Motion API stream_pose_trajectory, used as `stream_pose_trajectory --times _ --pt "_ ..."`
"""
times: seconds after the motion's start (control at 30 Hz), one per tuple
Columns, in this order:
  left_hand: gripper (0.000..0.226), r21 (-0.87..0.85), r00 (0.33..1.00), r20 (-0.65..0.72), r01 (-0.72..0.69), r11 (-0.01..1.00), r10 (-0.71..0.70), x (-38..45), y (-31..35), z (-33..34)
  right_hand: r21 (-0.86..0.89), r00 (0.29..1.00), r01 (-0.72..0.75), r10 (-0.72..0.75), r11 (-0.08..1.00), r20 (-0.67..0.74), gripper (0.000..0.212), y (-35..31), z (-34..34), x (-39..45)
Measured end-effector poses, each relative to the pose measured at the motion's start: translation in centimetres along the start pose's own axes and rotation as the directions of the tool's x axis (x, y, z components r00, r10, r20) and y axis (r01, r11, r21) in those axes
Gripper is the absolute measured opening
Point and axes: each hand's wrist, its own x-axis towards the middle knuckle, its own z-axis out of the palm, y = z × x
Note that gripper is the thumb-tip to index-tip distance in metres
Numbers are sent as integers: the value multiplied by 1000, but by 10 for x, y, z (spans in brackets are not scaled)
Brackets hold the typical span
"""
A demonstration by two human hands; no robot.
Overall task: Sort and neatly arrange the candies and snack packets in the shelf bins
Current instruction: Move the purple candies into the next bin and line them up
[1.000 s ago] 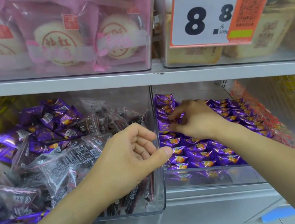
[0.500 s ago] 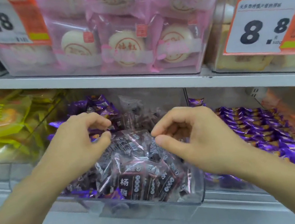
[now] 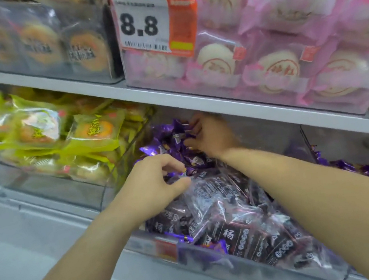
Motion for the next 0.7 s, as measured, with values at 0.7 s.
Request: stream_pose_trajectory --times 0.7 --pt "16 -779 924 -69 186 598 -377 -10 15 -30 656 909 201 -388 727 153 25 -57 -40 -78"
